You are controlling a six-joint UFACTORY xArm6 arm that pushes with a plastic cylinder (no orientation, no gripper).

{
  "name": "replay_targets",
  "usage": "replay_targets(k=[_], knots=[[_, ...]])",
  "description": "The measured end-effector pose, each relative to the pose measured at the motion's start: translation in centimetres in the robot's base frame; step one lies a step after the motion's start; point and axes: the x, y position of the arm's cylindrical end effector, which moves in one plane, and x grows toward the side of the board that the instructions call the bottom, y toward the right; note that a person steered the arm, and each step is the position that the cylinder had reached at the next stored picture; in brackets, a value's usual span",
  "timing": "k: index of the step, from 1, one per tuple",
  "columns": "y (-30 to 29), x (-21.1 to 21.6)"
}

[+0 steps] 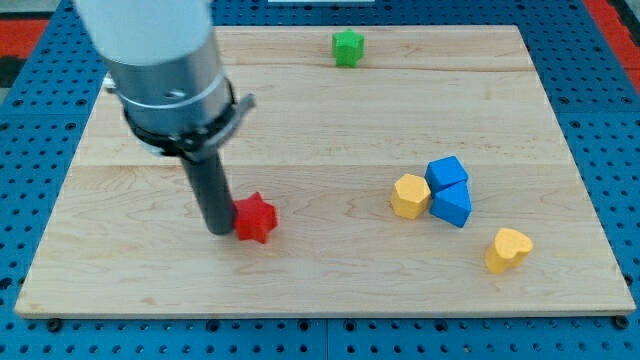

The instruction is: Push the red circle to the center of the board

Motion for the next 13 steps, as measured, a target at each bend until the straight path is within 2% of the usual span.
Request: replay_targets(k=[2,3,4,5,6,8,9,10,11,12,13], knots=[[3.1,-2.4],[10.7,-2.4],[13.9,-2.3],[11.9,0.7],[5.0,0.6],[-14.5,-7.9],[-17.8,-13.1],[-16.8,-16.2],[-11.1,-16.1],[-11.0,-13.6],[-10.3,-13.6]])
